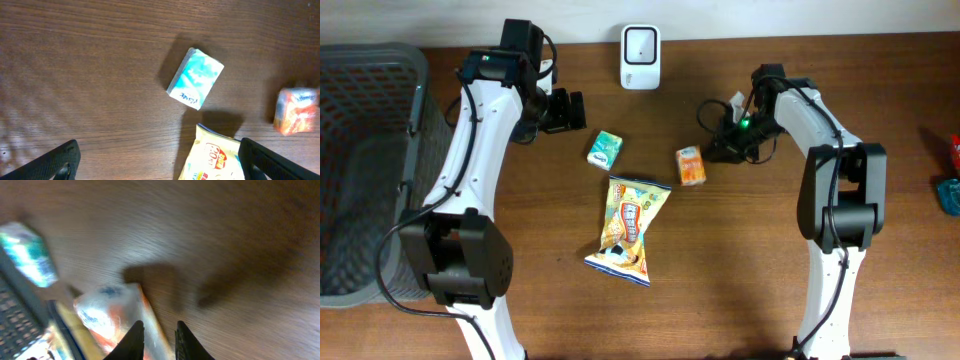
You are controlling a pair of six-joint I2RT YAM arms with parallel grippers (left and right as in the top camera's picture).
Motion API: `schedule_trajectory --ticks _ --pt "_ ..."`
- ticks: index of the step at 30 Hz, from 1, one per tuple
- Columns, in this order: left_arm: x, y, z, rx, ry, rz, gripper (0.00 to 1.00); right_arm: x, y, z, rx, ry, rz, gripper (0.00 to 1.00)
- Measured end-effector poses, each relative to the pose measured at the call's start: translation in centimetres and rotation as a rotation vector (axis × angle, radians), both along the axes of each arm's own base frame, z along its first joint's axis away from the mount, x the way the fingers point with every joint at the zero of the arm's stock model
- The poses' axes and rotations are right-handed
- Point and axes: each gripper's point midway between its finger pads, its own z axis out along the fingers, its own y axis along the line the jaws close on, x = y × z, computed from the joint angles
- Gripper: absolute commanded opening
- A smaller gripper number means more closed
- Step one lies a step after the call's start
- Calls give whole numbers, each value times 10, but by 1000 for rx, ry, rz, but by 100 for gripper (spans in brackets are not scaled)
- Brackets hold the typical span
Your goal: Scan the item barcode
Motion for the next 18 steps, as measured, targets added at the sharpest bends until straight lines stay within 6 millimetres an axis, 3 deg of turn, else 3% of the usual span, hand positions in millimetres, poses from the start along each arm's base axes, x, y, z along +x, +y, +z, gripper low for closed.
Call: schedule_trajectory --ticks 4,7,8,11,12,15,16,17,18 --pt "0 0 0 0 1 0 99 -23 -19 8 -120 104 24 53" --pt "0 0 0 0 0 0 99 -27 -25 42 -169 44 75 69" --pt "0 0 0 0 0 0 99 -24 -24 50 -175 8 88 76" --pt "0 0 0 0 0 0 99 -18 -10 53 -186 -79 176 80" --pt "0 0 0 0 0 0 99 -15 3 51 -188 -126 229 98" --pt "0 0 0 0 0 0 99 -16 39 37 -220 -211 355 100" --pt "0 0 0 0 1 0 99 -17 43 34 -235 -222 375 88" --pt "0 0 0 0 0 0 99 -18 43 31 -251 -220 385 68" --pt "0 0 0 0 0 0 99 -18 41 30 -262 -223 389 62"
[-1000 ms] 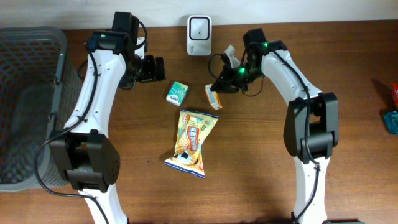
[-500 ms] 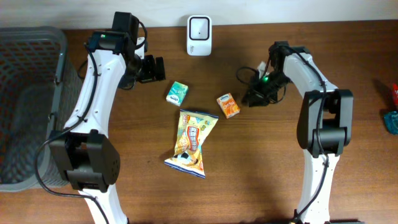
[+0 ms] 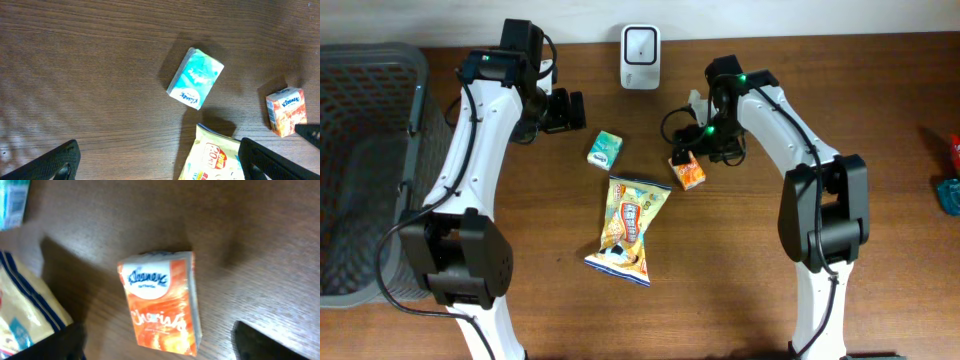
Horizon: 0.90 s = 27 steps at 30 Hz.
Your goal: Scan the item barcode
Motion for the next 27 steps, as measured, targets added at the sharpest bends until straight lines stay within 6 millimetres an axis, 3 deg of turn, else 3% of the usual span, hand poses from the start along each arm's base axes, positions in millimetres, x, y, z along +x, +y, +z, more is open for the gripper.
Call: schedule_trajectory --ticks 3,5,7,10,11,17,20,24,27 --pt "0 0 0 0 0 0 99 2 -5 -3 -18 -9 -6 57" --pt "0 0 0 0 -1 0 99 0 -6 -17 -21 -11 -7 56" --pt "0 0 0 0 0 0 99 -6 -8 -29 -23 3 -8 49" --pt "0 0 0 0 0 0 99 -8 -5 -34 -5 6 -7 14" --pt "0 0 0 0 0 0 99 -6 -4 -33 5 -2 -1 7" --pt "0 0 0 0 0 0 99 -4 -2 -29 51 14 -55 4" --pt "0 0 0 0 0 0 99 7 -3 -10 253 38 -126 4" --pt "0 0 0 0 0 0 99 26 -24 33 606 32 -210 4" --pt "0 0 0 0 0 0 99 27 -20 71 850 -27 -133 4"
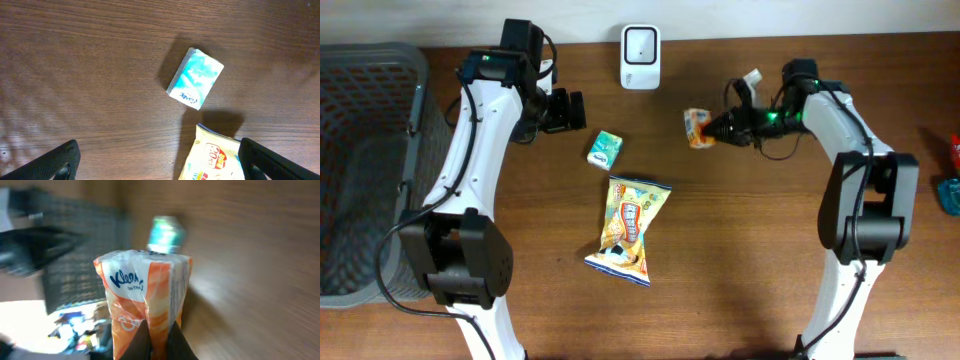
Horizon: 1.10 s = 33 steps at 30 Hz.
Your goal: Scan the item barcode
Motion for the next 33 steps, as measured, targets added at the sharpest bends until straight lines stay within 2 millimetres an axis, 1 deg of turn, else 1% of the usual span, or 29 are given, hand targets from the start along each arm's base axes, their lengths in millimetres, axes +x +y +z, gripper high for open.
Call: schedule_trajectory --ticks 3,5,7,11,14,17,20,27,33 --pt "0 0 0 0 -1 0 99 0 15 32 178 -119 62 4" --pt "0 0 0 0 0 0 99 0 22 43 234 -168 89 4" --pt "0 0 0 0 0 0 99 -3 31 49 270 -190 117 4" --pt "0 0 0 0 0 0 99 -10 52 54 298 -218 171 4" --pt "0 0 0 0 0 0 99 -15 63 55 304 -219 198 4" --pt "0 0 0 0 0 0 99 -16 68 55 306 -217 208 4" --pt "0 0 0 0 -1 0 99 -11 75 60 312 -240 223 4" --pt "0 0 0 0 0 0 99 -7 76 62 316 -211 217 4" --pt "0 0 0 0 0 0 99 -6 77 63 316 -228 219 4"
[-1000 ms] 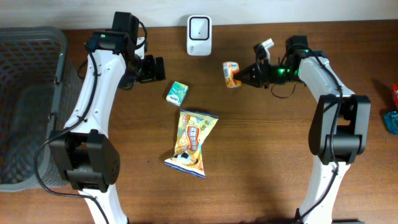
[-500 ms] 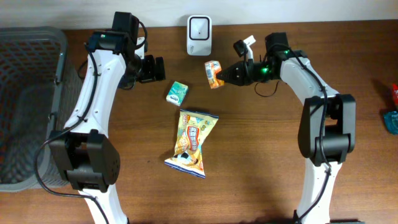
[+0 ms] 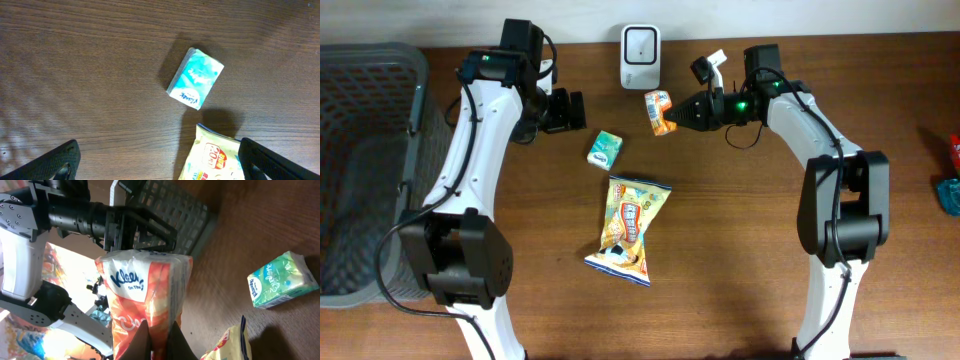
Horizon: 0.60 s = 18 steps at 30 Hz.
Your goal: Scan the item barcode
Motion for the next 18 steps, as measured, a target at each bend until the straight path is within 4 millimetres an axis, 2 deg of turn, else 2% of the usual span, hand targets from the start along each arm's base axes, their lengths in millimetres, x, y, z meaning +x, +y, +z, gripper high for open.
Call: schedule_trajectory --ticks 2,8,12,16,17,18 --pt "0 0 0 0 0 0 99 1 0 -2 -10 12 -6 4" --pt "0 0 0 0 0 0 99 37 -10 -43 -286 152 -221 4" --pt "0 0 0 0 0 0 99 73 -25 -42 -445 93 -386 4" --pt "0 0 0 0 0 0 99 93 -48 -64 -777 61 -580 4" --pt "0 0 0 0 0 0 99 97 -53 -68 -897 18 -636 4" --pt "0 0 0 0 0 0 99 108 -48 -63 -1040 -112 -709 4"
